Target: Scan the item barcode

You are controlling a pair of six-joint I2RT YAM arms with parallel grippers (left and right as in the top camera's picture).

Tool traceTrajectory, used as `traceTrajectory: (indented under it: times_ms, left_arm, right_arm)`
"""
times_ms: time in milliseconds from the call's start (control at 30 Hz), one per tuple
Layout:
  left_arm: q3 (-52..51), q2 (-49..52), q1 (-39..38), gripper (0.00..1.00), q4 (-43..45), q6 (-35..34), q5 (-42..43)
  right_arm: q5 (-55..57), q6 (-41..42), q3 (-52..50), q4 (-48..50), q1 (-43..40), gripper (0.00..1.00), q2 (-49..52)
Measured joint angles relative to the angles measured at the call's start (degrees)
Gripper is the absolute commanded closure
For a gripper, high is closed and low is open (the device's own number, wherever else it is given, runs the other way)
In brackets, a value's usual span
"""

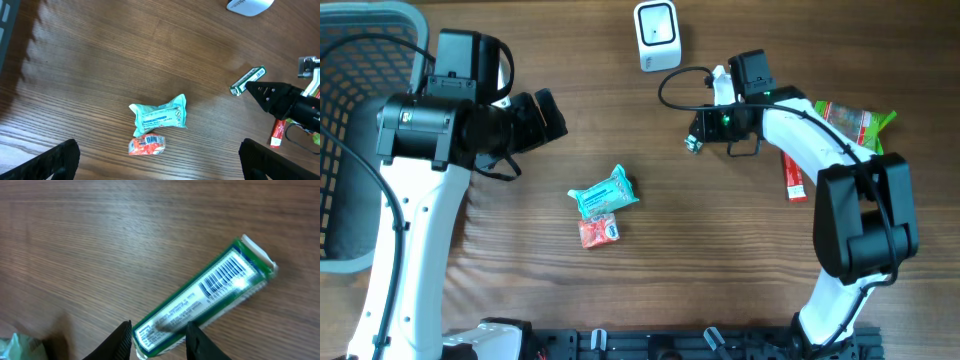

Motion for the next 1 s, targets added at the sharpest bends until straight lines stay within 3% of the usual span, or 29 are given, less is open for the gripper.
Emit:
traceTrajectory:
  times_ms: [767, 1000]
  left_arm:
    - [0.0, 0.0, 0.0, 0.0, -0.02, 0.0, 0.0]
    - [0.0, 0.0, 0.0, 0.0, -0.02, 0.0, 0.0]
  right_arm:
    - [1.73, 0.26, 0.0, 4.28, 2.05, 0.67, 1.92]
    - [1.44, 0.48, 0.07, 6.67, 2.27, 0.62, 2.69]
